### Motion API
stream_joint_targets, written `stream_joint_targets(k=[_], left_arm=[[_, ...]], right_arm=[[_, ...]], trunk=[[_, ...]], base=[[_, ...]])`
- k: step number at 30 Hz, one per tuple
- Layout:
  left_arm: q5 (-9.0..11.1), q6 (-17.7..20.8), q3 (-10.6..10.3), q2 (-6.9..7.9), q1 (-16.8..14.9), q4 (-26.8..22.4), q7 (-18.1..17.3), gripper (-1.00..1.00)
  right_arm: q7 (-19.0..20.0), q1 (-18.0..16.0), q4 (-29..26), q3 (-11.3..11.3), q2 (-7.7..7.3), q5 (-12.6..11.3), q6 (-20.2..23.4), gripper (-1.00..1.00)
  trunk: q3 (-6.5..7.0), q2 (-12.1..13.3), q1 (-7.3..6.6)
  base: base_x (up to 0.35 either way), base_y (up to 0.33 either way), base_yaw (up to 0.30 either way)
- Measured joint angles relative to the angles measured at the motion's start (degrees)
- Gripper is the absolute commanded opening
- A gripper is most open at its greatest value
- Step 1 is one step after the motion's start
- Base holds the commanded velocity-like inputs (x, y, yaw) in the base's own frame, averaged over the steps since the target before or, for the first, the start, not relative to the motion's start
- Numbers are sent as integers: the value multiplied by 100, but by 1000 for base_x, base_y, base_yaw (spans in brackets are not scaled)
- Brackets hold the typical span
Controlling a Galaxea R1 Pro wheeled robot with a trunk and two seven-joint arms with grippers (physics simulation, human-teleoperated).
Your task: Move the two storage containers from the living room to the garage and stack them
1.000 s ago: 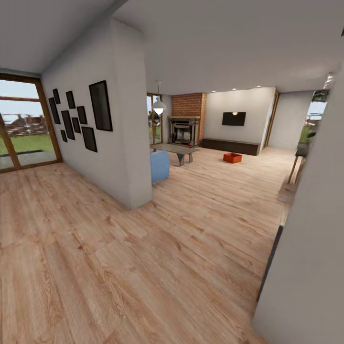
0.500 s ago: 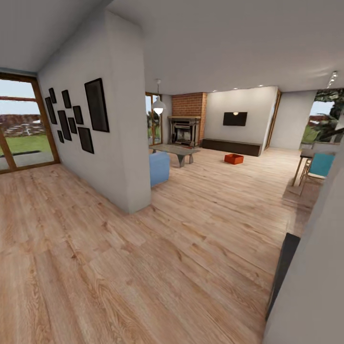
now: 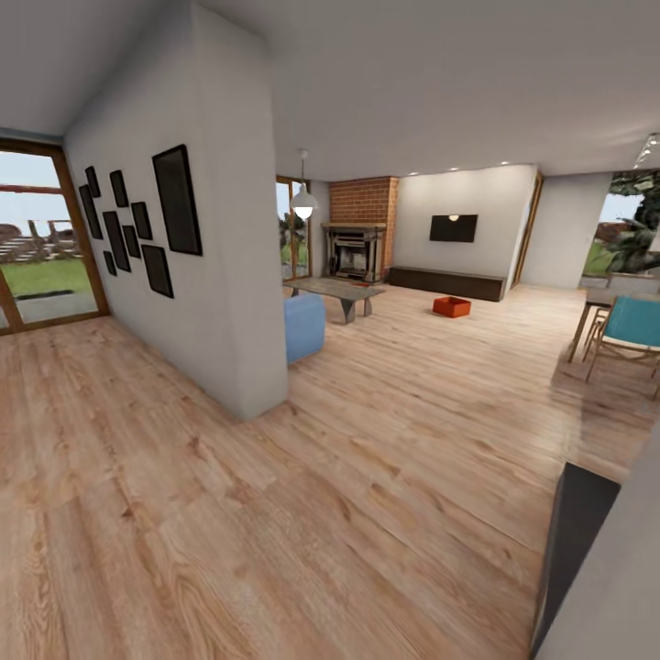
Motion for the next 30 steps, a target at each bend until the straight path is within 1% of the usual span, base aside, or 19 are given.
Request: stream_joint_targets(k=[8,15,30], left_arm=[[0,0,0,-5,0,-3,-6,100],[0,0,0,-7,0,2,-13,100],[0,0,0,-8,0,1,-13,100]], right_arm=[[-3,-1,0,-1,-24,7,0,100],[-2,0,0,2,-4,7,0,100],[-1,0,0,2,-11,7,0,100]], trunk=[[0,0,0],[0,0,0],[0,0,0]], base=[[323,0,0],[323,0,0],[323,0,0]])
